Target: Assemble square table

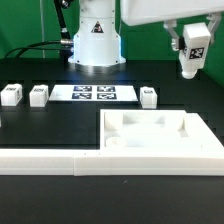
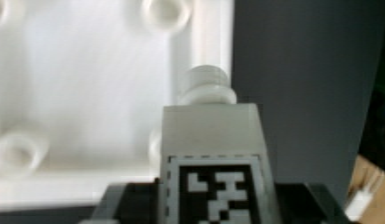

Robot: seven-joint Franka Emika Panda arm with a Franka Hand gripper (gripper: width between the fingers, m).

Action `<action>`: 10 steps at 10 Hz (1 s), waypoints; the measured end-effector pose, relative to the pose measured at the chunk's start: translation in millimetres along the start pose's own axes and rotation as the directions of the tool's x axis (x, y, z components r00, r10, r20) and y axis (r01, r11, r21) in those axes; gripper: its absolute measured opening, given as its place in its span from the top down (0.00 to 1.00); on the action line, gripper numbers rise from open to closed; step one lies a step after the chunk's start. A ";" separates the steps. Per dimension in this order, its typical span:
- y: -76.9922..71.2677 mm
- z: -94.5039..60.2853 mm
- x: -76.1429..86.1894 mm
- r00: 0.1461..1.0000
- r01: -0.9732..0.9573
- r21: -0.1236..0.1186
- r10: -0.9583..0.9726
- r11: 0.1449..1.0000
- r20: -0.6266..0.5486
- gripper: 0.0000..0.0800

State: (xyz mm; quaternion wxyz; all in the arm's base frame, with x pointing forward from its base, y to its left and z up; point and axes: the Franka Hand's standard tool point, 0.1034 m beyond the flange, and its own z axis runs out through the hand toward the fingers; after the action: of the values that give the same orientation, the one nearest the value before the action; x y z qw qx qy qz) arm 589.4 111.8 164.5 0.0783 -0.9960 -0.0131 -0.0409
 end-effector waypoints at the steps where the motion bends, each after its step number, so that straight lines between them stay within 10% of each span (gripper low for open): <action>1: 11.9 -2.3 22.2 0.998 0.035 -0.004 -0.035 0.999 -0.056 0.64; 3: 6.2 -10.7 44.0 0.977 0.029 -0.014 -0.032 0.999 -0.212 0.64; 7: 10.2 -1.8 38.8 0.951 0.037 -0.026 -0.044 0.999 -0.305 0.64; 10: 7.8 43.4 23.9 0.947 0.078 -0.060 -0.092 0.995 -0.307 0.64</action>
Offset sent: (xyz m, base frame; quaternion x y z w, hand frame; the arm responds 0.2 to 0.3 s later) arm 0.0000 0.0000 0.0000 0.0000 0.1938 0.0000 0.9810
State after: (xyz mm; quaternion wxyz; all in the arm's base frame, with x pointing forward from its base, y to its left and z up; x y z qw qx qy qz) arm 616.9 111.3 122.5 0.0542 -0.9773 -0.0426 -0.2001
